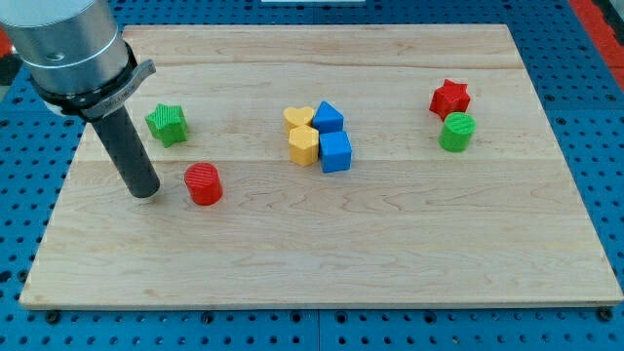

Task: Push the red circle to the right side

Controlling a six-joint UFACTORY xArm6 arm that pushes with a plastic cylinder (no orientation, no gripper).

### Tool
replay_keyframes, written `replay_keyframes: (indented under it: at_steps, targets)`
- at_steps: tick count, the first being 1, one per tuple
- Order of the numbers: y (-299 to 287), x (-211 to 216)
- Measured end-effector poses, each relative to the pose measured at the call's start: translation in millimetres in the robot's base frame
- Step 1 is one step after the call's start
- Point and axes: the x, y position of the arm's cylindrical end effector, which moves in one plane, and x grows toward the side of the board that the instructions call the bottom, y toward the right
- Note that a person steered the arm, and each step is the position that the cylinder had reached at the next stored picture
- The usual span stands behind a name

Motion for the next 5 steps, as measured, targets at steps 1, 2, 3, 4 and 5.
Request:
replay_keyframes:
  at_steps: [1,2,3,4,5]
  targets:
    - [9,0]
    - [65,0]
    - [99,-1]
    - [90,-21]
    - [90,-29]
